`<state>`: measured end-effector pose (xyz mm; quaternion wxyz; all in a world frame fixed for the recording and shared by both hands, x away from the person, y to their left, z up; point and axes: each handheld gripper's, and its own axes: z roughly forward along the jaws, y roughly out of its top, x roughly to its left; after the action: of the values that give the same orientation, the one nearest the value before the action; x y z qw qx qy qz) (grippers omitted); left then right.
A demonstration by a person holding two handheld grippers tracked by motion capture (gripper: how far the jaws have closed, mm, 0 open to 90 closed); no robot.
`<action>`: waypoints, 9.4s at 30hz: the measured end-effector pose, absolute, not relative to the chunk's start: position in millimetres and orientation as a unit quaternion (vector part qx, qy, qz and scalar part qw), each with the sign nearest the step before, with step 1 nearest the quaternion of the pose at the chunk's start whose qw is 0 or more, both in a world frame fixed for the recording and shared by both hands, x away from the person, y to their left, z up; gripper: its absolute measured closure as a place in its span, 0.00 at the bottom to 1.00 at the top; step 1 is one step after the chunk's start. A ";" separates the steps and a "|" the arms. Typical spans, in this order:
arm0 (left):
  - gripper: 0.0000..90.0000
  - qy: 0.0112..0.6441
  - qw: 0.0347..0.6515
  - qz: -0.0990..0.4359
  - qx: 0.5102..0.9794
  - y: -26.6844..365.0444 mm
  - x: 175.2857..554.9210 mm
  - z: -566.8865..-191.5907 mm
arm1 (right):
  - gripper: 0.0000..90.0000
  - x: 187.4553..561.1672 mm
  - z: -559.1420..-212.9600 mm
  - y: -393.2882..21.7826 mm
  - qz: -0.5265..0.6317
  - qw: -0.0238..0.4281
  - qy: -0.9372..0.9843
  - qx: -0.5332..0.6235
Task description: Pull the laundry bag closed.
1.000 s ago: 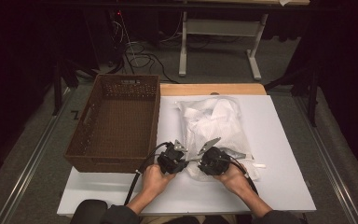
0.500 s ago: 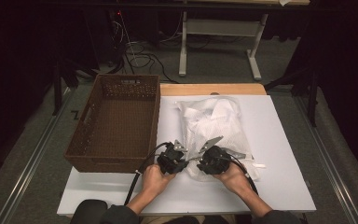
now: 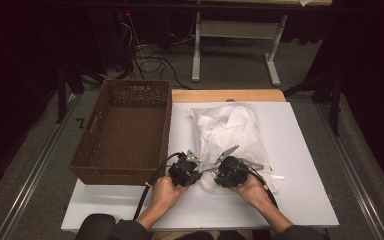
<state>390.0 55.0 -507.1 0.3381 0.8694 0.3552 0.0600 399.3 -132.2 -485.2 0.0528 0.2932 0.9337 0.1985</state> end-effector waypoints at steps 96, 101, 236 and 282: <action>0.96 0.354 0.344 0.063 0.867 55.7 388.8 -508.6 | 0.97 402.0 -480.9 -140.4 0.202 0.127 0.921 0.308; 0.96 0.353 0.345 0.064 0.867 56.0 388.7 -508.6 | 0.97 400.3 -477.7 -151.9 0.211 0.119 0.916 0.319; 0.96 0.348 0.341 0.077 0.870 57.9 385.7 -507.3 | 0.97 396.4 -473.5 -236.9 0.297 0.125 0.858 0.400; 0.96 0.377 0.331 0.093 0.860 61.2 385.5 -508.7 | 0.97 398.1 -468.3 -270.2 0.304 0.126 0.837 0.438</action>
<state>385.5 61.2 -508.7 0.3312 0.8598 0.3773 0.0931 398.1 -270.2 -468.3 0.1261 0.4375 0.8367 0.3043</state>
